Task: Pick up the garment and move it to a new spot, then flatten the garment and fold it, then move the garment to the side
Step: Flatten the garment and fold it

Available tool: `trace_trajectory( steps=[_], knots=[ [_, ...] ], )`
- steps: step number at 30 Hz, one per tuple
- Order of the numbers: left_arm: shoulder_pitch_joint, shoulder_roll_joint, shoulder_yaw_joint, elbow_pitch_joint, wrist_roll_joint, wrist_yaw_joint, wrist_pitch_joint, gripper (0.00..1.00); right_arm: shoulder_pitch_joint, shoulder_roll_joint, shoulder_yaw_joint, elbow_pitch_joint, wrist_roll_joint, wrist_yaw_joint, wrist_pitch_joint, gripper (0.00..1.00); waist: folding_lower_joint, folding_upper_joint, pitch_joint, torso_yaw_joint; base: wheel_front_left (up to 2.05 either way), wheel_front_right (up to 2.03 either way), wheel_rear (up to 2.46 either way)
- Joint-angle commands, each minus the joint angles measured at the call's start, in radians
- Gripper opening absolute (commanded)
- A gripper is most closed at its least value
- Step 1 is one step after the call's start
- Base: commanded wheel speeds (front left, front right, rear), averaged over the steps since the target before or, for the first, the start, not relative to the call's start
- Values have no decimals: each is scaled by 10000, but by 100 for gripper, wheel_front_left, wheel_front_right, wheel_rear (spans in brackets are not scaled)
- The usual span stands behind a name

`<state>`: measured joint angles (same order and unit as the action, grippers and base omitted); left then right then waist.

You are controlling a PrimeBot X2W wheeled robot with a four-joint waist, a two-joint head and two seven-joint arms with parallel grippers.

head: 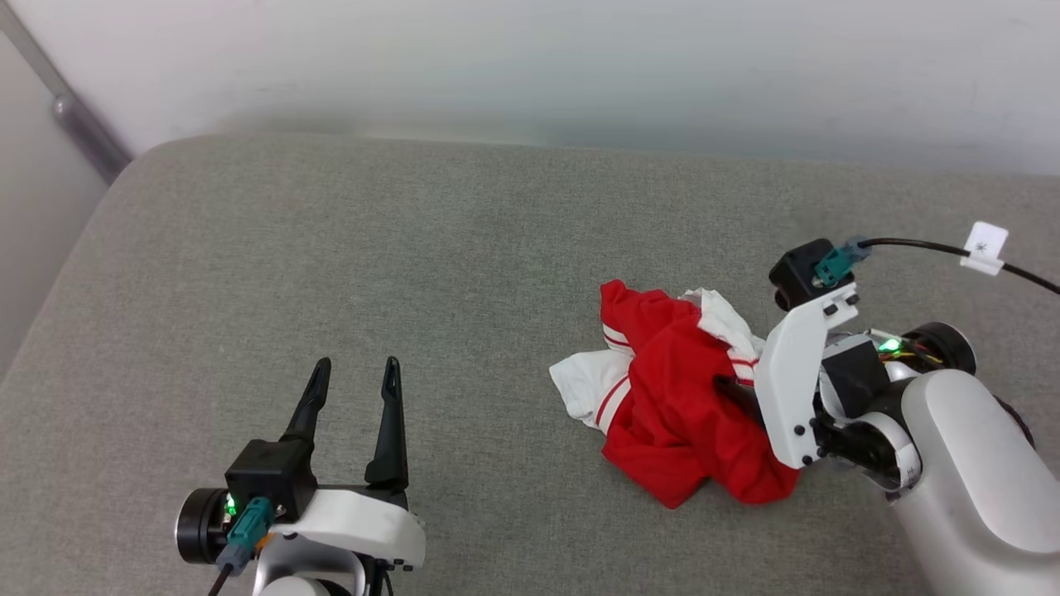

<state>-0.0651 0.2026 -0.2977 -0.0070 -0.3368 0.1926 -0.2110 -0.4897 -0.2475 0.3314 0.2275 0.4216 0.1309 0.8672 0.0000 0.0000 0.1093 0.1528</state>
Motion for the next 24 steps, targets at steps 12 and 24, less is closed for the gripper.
trace_trajectory(
  steps=[12,24],
  knots=[
    [-181,32,80,441,-126,-118,-270,100,-425,-203,-498,224,171,-3,-776,0,0,0,-315,-513,0,0,0],
    [52,180,132,444,-263,-110,-281,100,2800,1357,-5154,-361,302,-3,-2155,0,0,0,-338,-1242,0,0,0]
  ],
)
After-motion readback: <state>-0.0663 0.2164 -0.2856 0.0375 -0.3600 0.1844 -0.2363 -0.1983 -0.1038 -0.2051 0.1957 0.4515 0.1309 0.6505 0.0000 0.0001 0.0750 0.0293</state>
